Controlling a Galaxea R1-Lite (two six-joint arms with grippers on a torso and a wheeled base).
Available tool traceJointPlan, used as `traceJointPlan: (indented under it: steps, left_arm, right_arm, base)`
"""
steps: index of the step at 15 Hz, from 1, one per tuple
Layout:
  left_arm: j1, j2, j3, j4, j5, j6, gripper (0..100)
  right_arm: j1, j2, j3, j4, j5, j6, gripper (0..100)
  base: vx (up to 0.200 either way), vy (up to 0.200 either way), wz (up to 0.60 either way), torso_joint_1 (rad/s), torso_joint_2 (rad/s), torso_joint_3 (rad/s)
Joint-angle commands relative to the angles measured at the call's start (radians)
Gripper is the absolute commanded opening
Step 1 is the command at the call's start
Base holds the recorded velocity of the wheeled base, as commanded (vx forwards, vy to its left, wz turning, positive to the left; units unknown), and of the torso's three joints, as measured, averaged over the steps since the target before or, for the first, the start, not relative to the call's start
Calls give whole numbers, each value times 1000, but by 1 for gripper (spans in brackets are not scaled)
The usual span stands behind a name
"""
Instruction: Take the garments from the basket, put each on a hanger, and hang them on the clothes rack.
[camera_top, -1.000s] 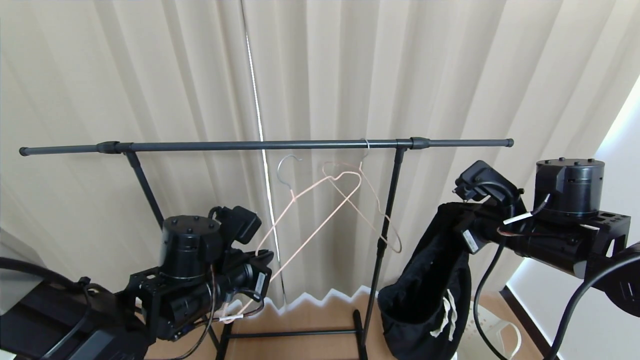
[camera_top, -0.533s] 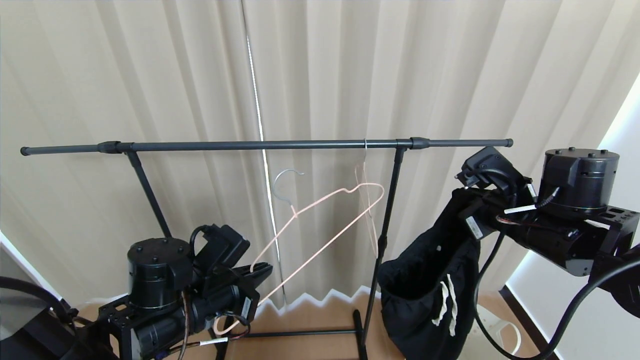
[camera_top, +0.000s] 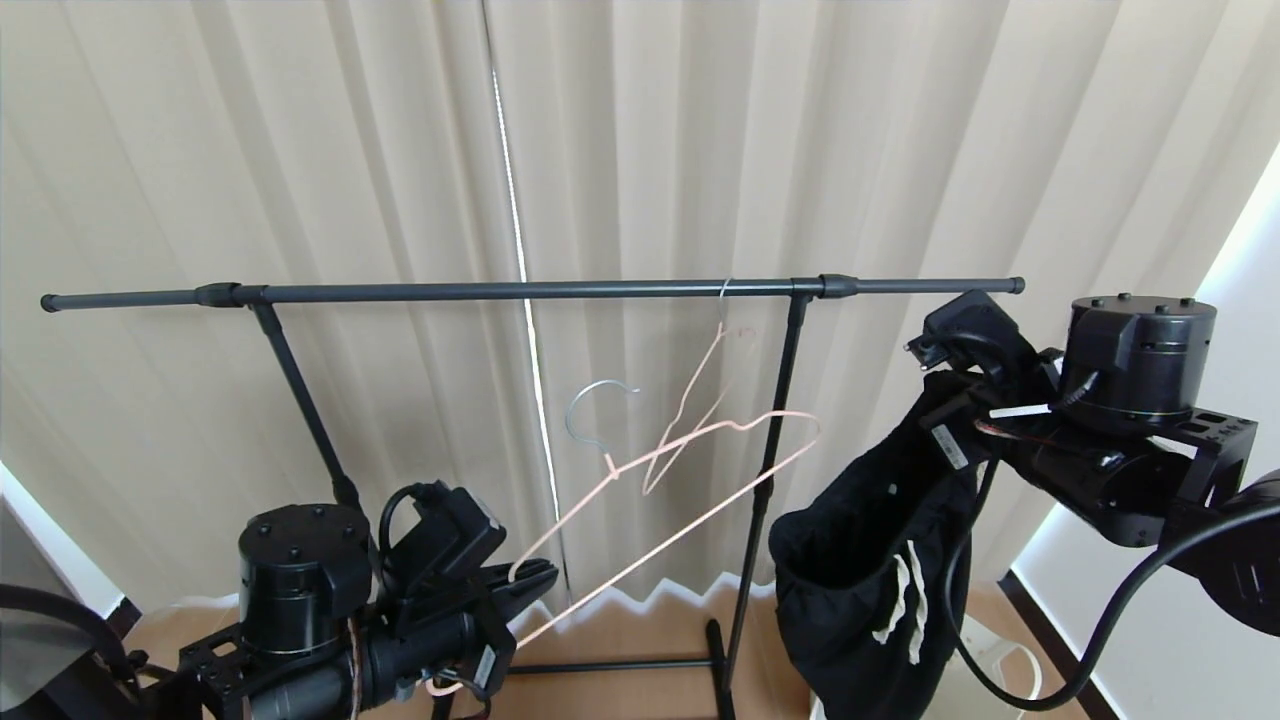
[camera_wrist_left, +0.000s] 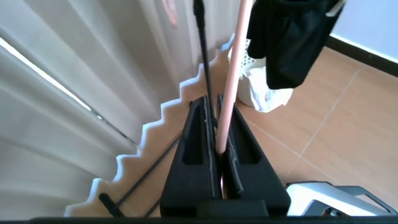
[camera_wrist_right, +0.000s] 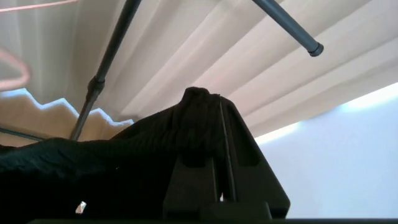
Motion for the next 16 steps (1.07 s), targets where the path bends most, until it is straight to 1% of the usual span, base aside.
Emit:
traceJointPlan:
  steps: [1,2,4,8,10,13,14,16]
  left_arm:
    - [-10,9,20,-7,-3,1,0]
    - [-14,7,23,-8,-3,1,0]
    - [-31,7,36,-8,-3,2,0]
    - [-46,30,45,-18,-1,4,0]
    - [-59,32,53,-54,-1,2,0]
    - [-62,42,48,-67,0,1,0]
    - [-63,64,34,-91,4,-1,0]
    - [-65,87,25,-139,7,-2,0]
  right_arm:
    - [3,35,-16,-23,-15,0,0]
    - [5,52,-22,-46,-23,0,0]
    - [38,86,-21,-106,-46,0,0]
    - [89,98,-5,-109,-47,5,0]
    - [121,98,-5,-109,-50,28,0]
    - [140,98,-4,-109,-54,31,0]
    - [166,98,-5,-109,-86,37,0]
    - [192,97,-8,-109,-101,57,0]
  base:
    - [0,0,0,0,0,0]
    - [0,0,0,0,0,0]
    - [0,0,0,0,0,0]
    - [0,0,0,0,0,0]
    - [0,0,0,0,0,0]
    - [0,0,0,0,0,0]
    - [0,0,0,0,0,0]
    - [0,0,0,0,0,0]
